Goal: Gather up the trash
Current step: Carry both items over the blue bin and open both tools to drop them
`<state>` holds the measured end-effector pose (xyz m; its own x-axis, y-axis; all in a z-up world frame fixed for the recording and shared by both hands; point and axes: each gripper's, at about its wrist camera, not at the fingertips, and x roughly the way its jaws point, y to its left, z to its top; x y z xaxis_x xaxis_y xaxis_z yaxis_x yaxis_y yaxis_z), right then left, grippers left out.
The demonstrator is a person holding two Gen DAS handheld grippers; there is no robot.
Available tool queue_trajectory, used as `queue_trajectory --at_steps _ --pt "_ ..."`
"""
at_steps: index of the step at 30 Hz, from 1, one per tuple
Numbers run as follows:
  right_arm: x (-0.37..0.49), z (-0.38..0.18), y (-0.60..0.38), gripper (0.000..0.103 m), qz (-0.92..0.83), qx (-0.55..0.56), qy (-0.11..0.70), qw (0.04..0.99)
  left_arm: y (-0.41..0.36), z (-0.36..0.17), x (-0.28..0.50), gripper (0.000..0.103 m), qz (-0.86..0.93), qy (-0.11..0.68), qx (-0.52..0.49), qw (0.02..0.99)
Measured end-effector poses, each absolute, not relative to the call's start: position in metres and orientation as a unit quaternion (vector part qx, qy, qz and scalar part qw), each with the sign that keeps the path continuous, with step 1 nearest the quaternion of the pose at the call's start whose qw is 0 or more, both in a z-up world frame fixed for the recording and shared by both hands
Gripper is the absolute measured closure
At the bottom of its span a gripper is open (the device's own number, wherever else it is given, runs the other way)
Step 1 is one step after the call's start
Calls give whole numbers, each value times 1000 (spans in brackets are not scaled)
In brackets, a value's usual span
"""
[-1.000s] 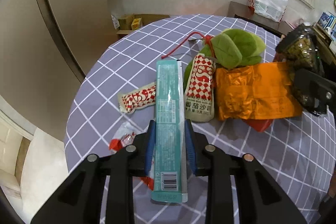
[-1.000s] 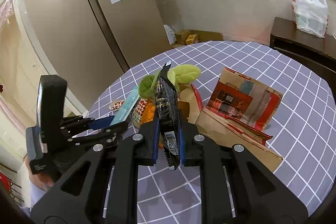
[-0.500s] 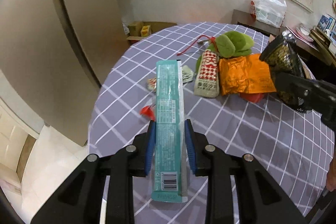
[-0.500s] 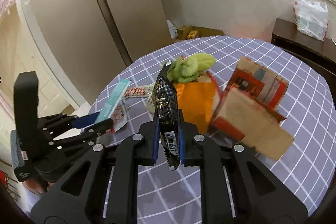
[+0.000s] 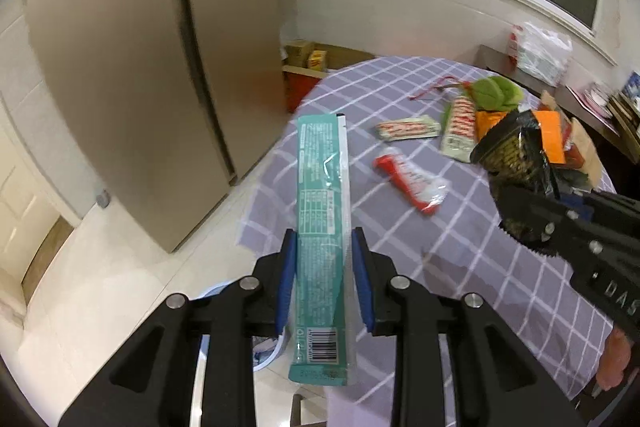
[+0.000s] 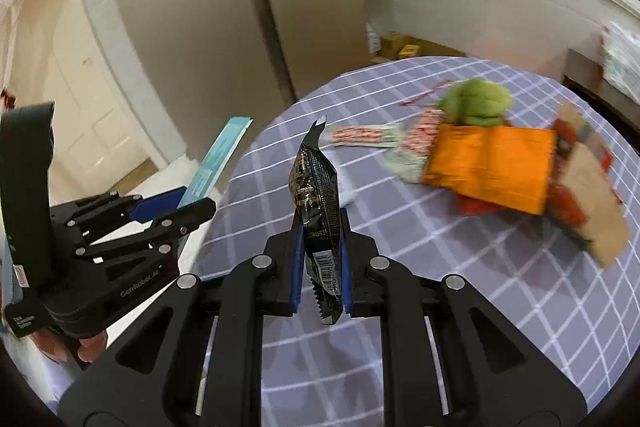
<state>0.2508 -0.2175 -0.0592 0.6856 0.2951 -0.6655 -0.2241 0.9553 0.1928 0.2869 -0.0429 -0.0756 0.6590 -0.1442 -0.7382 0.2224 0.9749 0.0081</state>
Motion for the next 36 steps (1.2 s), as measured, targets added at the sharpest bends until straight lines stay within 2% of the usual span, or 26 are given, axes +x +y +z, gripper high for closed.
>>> queue_trajectory --at_steps 18,27,28,29,30,31,36 --pt "266 -86 -72 88 231 -20 405 885 91 -106 270 76 3 428 -12 904" --pt "276 -111 -36 88 239 -32 435 868 119 -128 279 75 19 450 -26 893" --pt "277 -112 -34 88 238 -33 437 867 120 -131 282 70 20 447 -27 894" --pt "278 -113 -33 88 238 -34 439 866 120 -133 285 51 23 446 -26 894" --pt "278 -114 -31 88 237 -36 441 865 123 -136 289 40 38 444 -27 895" --pt "279 -116 -30 88 235 -37 443 864 126 -138 289 35 49 438 -29 897" --pt "279 -127 -27 88 232 -40 456 858 141 -152 285 35 54 449 -44 891"
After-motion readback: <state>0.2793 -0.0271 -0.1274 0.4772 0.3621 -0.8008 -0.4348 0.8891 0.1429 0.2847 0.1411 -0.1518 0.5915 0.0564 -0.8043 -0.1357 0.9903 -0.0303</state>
